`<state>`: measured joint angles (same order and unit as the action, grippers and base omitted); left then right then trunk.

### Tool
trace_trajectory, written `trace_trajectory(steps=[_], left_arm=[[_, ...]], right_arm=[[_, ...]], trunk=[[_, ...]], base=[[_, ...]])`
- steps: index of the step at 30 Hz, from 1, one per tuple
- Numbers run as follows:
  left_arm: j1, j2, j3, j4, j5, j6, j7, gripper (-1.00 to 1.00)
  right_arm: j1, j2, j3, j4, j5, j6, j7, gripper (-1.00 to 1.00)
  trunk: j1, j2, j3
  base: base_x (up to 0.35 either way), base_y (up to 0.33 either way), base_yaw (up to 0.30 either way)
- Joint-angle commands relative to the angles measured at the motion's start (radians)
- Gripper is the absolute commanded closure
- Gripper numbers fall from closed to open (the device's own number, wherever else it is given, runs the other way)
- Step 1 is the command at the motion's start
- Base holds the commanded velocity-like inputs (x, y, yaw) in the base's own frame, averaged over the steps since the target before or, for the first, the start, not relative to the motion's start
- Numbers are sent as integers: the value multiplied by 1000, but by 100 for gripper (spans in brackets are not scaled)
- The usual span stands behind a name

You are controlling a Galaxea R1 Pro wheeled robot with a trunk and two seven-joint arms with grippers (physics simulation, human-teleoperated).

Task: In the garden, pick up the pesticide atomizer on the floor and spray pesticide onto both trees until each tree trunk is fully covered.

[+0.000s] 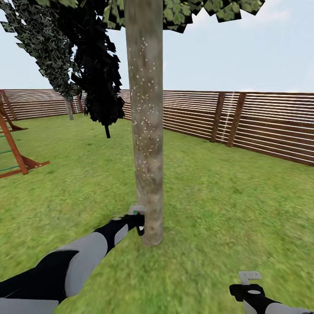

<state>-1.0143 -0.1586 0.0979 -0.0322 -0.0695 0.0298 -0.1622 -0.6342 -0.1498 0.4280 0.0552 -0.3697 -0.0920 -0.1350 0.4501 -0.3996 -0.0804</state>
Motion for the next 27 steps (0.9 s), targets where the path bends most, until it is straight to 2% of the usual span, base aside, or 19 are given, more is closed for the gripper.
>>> trace_trajectory(steps=[1,4,8,9,11,17,22,27], left_arm=[[5,7,2,-1,1,-7,-14,100],[18,37,2,-2,0,-45,-61,100],[20,49,2,-2,1,-58,-68,100],[20,64,2,-2,1,-58,-68,100],[20,80,2,-3,2,-59,-68,100],[20,85,2,-3,1,-59,-68,100],[20,86,2,-3,2,-59,-68,100],[20,87,2,-3,0,-59,-68,100]], right_arm=[[0,0,0,0,0,-1,0,-100],[0,1,0,0,5,-6,0,-100],[0,2,0,0,6,-8,0,-100],[0,2,0,-1,6,-9,0,-100],[1,3,0,-1,6,-9,0,-100],[1,3,0,-2,6,-9,0,-100],[0,3,0,-2,6,-9,0,-100],[1,3,0,-2,6,-9,0,-100]], trunk=[[0,0,0],[0,0,0],[0,0,0],[0,0,0],[0,0,0],[0,0,2],[0,0,2],[0,0,5]], base=[[0,0,0],[0,78,0],[55,309,0],[95,343,0],[99,347,-45],[124,350,-228],[157,350,-104],[23,350,-269]])
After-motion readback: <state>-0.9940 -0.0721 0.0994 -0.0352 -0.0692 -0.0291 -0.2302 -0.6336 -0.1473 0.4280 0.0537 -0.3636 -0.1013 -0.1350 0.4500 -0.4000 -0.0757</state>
